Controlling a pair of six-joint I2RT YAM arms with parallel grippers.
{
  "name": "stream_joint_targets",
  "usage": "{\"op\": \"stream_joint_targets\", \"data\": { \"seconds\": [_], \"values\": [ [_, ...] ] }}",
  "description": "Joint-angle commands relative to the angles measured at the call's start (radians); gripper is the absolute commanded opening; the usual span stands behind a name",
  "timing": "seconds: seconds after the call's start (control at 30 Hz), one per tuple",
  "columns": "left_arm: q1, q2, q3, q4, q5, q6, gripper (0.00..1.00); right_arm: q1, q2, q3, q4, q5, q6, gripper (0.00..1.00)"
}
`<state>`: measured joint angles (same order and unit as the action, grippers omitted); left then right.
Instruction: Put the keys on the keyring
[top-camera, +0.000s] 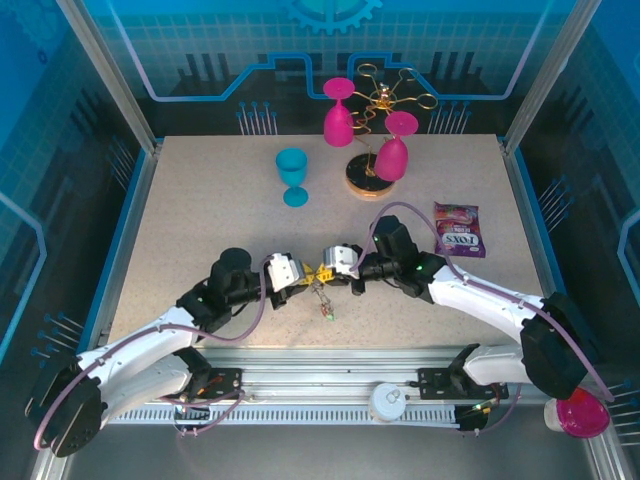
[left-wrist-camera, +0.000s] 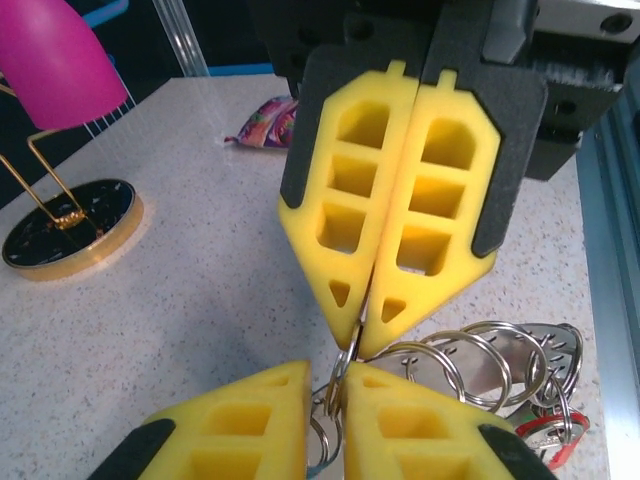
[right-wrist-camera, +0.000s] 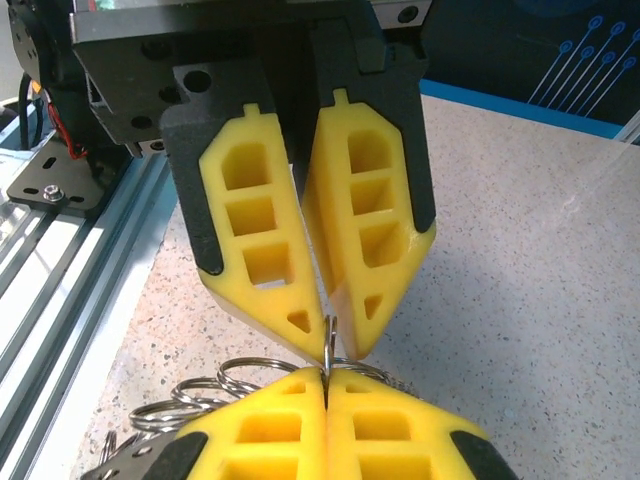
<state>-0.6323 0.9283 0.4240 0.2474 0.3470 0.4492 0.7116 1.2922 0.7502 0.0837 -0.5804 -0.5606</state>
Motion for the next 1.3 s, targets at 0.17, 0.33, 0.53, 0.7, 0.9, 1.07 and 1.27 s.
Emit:
{"op": "stream_joint_targets", "data": {
  "seconds": [0.17,0.33,0.53,0.7,0.9,1.07,1.27],
  "values": [
    [-0.003,-0.005,0.047,-0.077,0.025,0.060,0.12,0.045,-0.013,0.068,-0.068,-0.018,-0.037,0.00],
    [-0.003,-0.004,0.062,-0.086,0.041,0.075,0.05,0.056,-0.008,0.093,-0.104,-0.013,-0.055,0.00],
    [-0.003,-0.022,0.039,-0.040,0.043,0.084,0.00,0.024,-0.058,-0.006,0.086,-0.006,0.055,0.25],
    [-0.007,-0.058,-0.001,0.027,0.026,0.108,0.00,-0.020,-0.097,-0.116,0.238,-0.019,0.117,0.33],
    [-0.015,-0.078,-0.012,0.017,0.045,0.170,0.00,-0.017,-0.093,-0.156,0.273,0.017,0.085,0.27],
    [-0.024,-0.078,-0.015,0.014,0.048,0.190,0.00,-0.009,-0.067,-0.135,0.285,0.008,0.076,0.25],
    [-0.026,-0.075,-0.018,0.023,0.049,0.188,0.00,0.008,-0.043,-0.116,0.289,-0.011,0.062,0.22]
  ]
}}
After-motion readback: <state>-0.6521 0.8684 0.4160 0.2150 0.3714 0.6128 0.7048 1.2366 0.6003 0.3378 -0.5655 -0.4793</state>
